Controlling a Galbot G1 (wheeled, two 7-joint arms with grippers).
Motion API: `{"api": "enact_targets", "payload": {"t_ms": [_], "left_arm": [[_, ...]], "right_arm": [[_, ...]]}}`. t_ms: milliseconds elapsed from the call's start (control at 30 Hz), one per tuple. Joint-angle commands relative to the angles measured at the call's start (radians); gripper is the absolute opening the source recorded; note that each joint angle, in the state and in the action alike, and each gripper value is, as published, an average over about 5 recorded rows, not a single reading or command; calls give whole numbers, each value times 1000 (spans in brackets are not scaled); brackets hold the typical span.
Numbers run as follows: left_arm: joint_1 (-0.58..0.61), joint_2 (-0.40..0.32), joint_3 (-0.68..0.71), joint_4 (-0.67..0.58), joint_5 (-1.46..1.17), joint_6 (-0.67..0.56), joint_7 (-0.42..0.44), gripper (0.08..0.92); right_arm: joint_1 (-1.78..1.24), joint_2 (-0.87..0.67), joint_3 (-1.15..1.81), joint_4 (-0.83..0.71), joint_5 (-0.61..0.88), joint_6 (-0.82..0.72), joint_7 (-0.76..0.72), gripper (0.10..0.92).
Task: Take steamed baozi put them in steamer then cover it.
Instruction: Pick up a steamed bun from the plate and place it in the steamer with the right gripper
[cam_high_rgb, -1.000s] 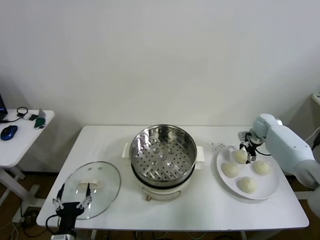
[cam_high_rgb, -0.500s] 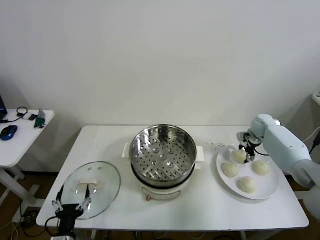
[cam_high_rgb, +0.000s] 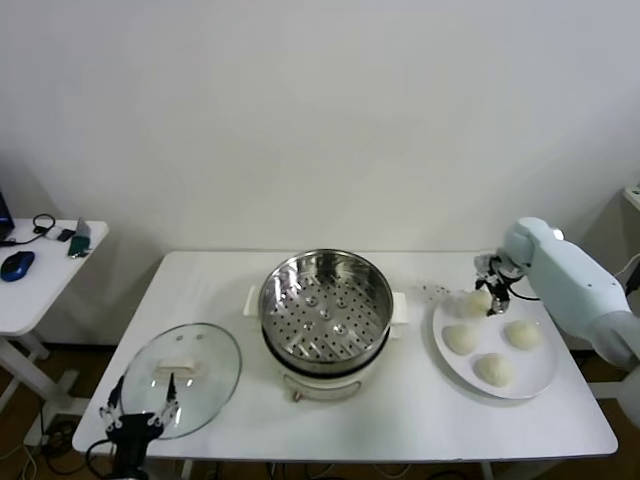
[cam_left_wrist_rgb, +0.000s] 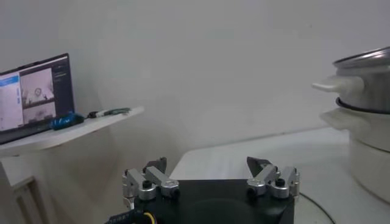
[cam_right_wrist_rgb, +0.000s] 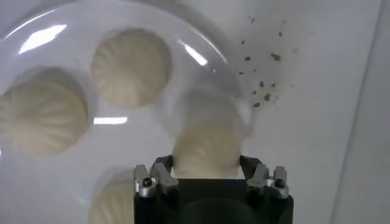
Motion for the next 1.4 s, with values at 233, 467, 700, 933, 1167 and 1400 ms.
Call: {"api": "enact_targets", "payload": {"t_ms": [233,467,700,933,1167,1400], "left_arm": [[26,2,4,-9,-5,-17,0,823],[28,2,16,3,-25,-11,1,823],[28,1,23,7,-36,-4,-2,823],[26,5,20,9,-39,0,-9,823],[29,6,19,0,-39,8,-4,823],[27,13,11,1,-41,11,-4,823]], "right_arm": [[526,41,-526,341,311,48,-24,729],[665,169,-625,479,337,123,-20,725],[613,309,-571,528,167,233,-7,727],[499,393,-541,526,17,310,7,729],[402,419,-543,519,-80,339,11,729],[332,433,-543,510,-128,345,13,729]]}}
